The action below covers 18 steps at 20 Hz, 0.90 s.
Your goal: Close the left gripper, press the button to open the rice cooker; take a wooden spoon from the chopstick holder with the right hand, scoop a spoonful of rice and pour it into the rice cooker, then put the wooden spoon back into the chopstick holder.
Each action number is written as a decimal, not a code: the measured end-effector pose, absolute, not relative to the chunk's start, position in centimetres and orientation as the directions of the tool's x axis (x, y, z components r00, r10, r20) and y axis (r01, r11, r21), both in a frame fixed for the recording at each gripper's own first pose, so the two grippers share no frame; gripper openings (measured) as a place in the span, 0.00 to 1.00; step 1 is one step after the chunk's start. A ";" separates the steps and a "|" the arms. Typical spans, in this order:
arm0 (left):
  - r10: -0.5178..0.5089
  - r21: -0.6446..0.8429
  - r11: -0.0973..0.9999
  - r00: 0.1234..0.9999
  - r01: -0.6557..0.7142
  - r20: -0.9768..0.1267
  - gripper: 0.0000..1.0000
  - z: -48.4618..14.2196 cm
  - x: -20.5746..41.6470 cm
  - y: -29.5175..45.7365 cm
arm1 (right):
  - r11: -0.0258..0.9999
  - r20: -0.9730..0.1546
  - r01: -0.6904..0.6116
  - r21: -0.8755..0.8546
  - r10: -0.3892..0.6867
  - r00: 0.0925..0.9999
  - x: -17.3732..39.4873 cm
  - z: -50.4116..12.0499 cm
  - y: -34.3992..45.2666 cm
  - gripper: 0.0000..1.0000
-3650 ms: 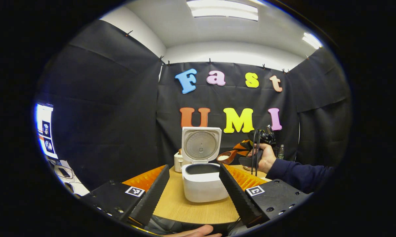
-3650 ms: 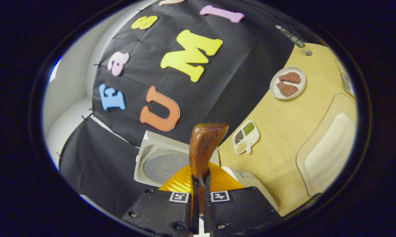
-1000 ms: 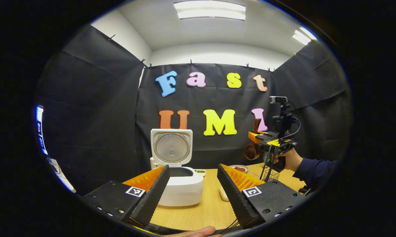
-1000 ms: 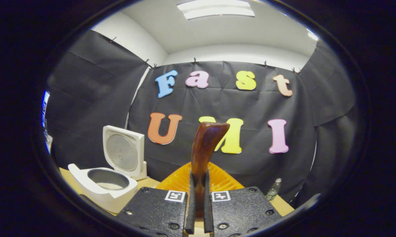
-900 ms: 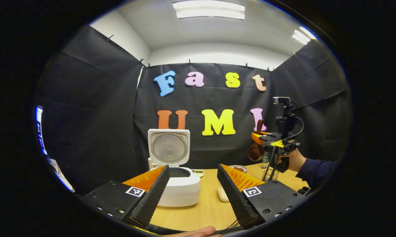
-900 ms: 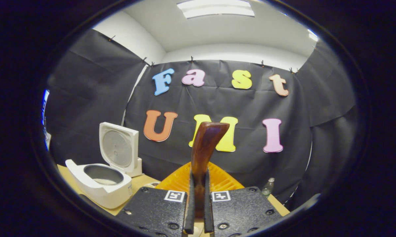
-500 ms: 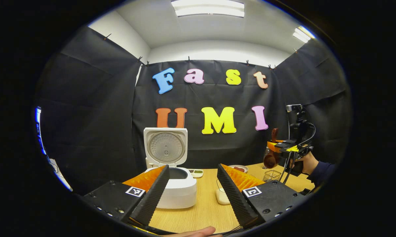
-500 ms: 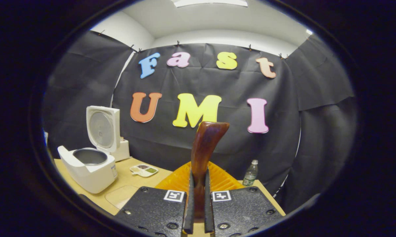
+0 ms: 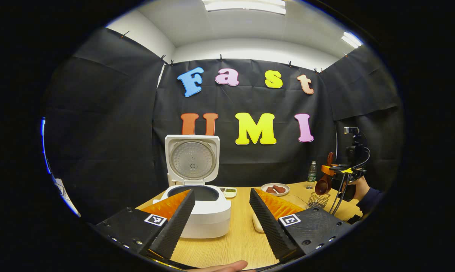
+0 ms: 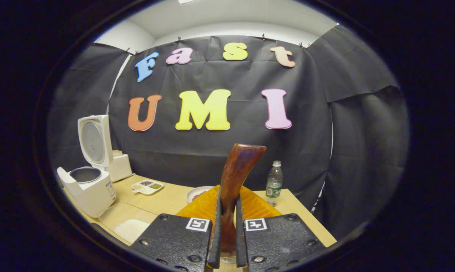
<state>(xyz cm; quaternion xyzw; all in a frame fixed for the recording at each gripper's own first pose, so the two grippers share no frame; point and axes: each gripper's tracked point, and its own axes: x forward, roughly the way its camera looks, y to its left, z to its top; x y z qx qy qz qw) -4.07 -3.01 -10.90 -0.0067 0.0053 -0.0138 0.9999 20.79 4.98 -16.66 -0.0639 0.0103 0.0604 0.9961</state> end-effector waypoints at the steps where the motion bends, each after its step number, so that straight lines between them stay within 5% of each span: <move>1: -0.029 -0.023 0.999 0.999 0.028 -0.019 0.93 -11.0 -3.6 -2.9 | 0.984 -0.033 -0.111 -0.138 0.108 0.994 21.3 -17.1 4.4 0.21; 6: -0.006 -0.029 1.000 0.999 0.005 -0.032 0.93 -10.3 0.0 -1.7 | 0.986 -0.089 -0.132 -0.105 0.123 0.988 23.1 -17.7 3.6 0.30; 7: 0.013 -0.023 1.000 0.999 -0.013 -0.031 0.93 -9.9 0.8 -1.1 | 0.987 -0.077 -0.118 -0.111 0.110 0.991 23.5 -17.2 3.0 0.56; 8: 0.032 -0.018 0.999 0.999 -0.033 -0.032 0.93 -9.5 1.6 -0.6 | 0.988 -0.052 -0.087 -0.129 0.081 0.995 23.6 -16.3 2.2 0.55; 13: 0.057 -0.017 0.998 0.998 -0.058 -0.037 0.94 -8.5 5.7 0.2 | 0.980 0.014 -0.014 -0.197 0.017 1.000 22.8 -13.7 1.1 0.94; 18: 0.063 -0.021 0.998 0.998 -0.063 -0.023 0.94 -7.1 8.5 1.1 | 0.989 -0.067 -0.012 -0.145 0.003 0.998 20.3 -13.2 2.2 0.99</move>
